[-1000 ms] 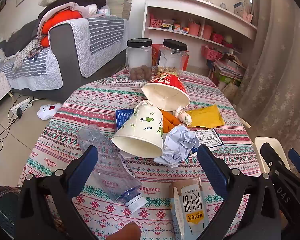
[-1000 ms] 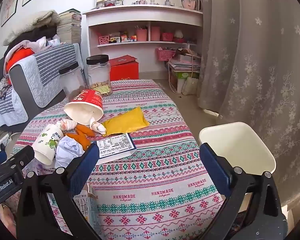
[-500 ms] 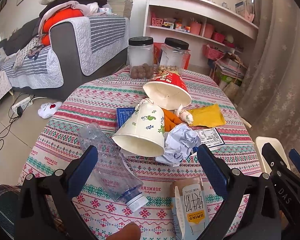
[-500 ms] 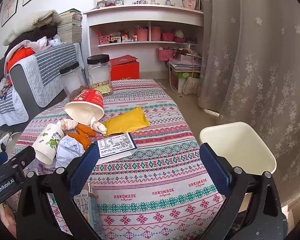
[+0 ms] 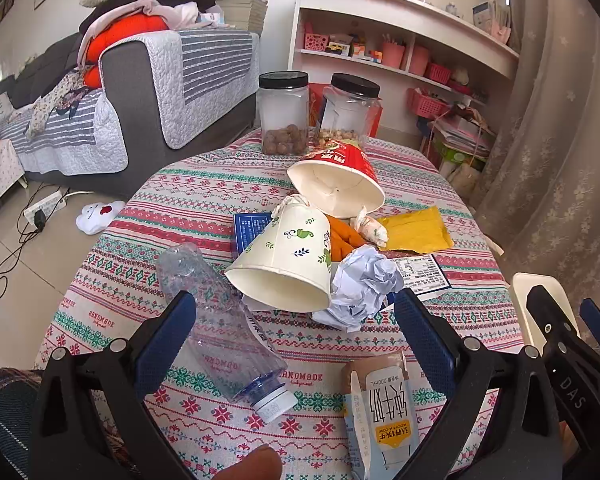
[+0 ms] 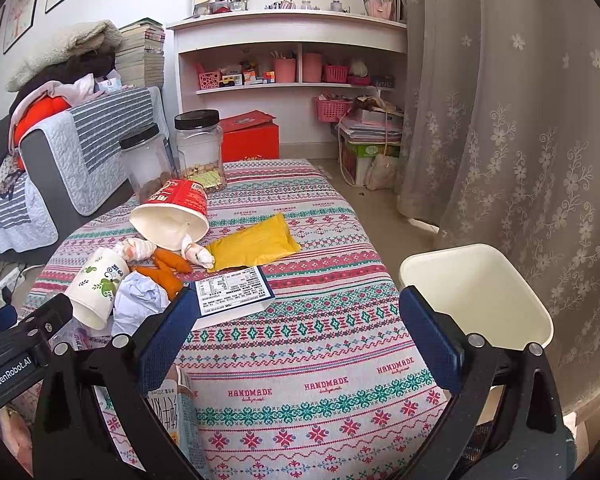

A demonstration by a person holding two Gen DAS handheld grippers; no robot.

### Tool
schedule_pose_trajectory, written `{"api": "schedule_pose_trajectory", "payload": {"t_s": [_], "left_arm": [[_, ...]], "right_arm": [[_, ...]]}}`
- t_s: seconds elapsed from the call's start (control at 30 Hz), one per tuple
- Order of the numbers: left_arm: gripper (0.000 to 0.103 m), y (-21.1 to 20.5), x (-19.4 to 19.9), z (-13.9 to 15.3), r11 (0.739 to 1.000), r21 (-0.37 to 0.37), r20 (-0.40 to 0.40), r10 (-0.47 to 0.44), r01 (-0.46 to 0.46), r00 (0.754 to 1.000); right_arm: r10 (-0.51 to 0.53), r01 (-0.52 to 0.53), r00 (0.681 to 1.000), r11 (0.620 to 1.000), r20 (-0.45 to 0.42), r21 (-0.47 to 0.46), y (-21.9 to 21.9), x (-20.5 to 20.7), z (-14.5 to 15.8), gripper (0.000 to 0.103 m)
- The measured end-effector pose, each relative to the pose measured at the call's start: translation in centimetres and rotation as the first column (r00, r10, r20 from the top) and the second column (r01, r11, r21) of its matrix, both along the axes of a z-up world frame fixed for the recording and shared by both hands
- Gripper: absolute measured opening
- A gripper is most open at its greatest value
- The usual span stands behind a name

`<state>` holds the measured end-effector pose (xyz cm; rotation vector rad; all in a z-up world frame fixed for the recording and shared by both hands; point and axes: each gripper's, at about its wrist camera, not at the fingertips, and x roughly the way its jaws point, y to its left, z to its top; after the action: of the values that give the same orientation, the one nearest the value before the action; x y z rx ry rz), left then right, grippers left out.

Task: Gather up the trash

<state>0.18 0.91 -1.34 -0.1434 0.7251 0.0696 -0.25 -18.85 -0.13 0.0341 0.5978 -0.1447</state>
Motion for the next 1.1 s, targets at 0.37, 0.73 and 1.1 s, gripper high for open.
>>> {"api": "schedule_pose_trajectory", "payload": {"t_s": [0.37, 0.73, 1.1], "left_arm": [[0.096, 0.18, -0.14, -0.22, 1.0, -0.005, -0.007, 0.003, -0.003, 1.0], [0.096, 0.13, -0.14, -0.28, 1.0, 0.0, -0.019, 0.009, -0.009, 1.0], [0.096, 0.17, -0.13, -0.2, 1.0, -0.001, -0.02, 0.011, -0.011, 1.0]], "right_arm": [[-0.001, 0.001, 1.0, 1.0, 0.0, 0.0, 0.08, -0.03, 0.02, 0.096], [-0.001, 0.001, 1.0, 1.0, -0.001, 0.002, 0.11, -0.01, -0.03, 0.096], [0.0, 0.0, 1.0, 1.0, -0.001, 0.002, 0.12, 0.01, -0.02, 0.096]]}}
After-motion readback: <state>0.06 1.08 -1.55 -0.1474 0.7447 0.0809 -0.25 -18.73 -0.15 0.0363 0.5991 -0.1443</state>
